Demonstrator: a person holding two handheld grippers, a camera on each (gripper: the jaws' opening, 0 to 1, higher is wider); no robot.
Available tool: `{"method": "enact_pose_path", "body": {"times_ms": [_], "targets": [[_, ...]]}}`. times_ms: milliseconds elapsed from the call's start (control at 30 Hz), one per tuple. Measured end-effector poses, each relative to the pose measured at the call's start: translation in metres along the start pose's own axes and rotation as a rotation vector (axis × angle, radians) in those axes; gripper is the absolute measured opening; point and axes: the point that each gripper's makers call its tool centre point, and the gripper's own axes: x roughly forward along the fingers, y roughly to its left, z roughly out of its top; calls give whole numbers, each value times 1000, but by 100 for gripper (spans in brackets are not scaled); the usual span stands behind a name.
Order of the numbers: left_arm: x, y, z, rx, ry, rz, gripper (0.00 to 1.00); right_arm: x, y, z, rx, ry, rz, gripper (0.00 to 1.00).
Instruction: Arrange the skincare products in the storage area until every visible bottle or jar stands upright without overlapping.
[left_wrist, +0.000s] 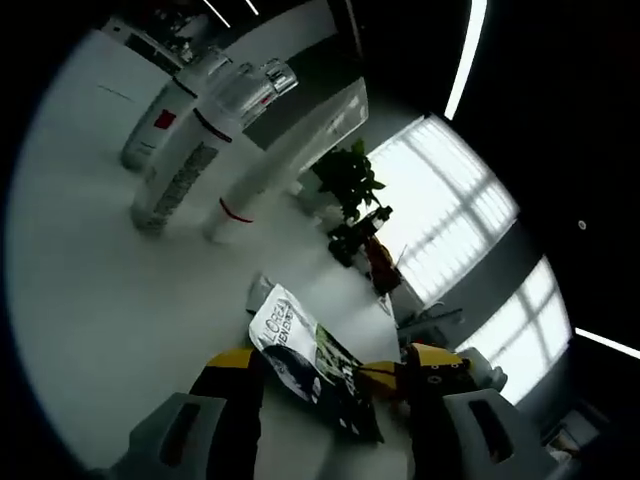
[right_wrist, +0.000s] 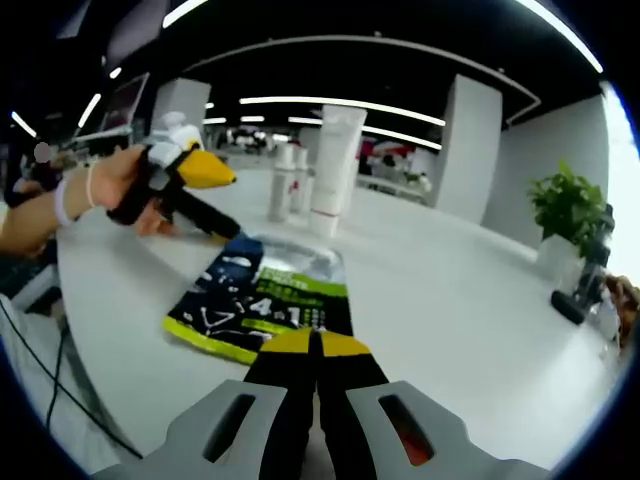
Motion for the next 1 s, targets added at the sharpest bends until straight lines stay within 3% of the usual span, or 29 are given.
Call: {"method": "enact_pose_path", "body": {"times_ms": [200,367,600,733,767,800,833,933,1000], "targets": [[1,-6,-3,-14,5,-24,52,0,-1,-1,-5,4,-5,0],[7,-15,-6,-1,9,-48,39,-1,-1,-1,-7,2,-5,0],[14,-2,-14,52,34,7,26,0,0,0,-8,-7,2,0],[12,7,-10,71,19,44,12,0,1,0,-7,-14,5,0],[12,10,-9,93,18,56,10,1,1,0,-12,-16,4,0],[24,9,-14,169,39,59,9,1,1,0,-17,-18,3,0],[28,10,-6,165,4,77,8,1,2,0,-20,-17,-1,0],[29,3,-10,157,12,28,3,0,5,1,-70,-7,-6,0],[26,-5,-28,195,19,40,2,0,5,2,-113,-7,-12,0]]}}
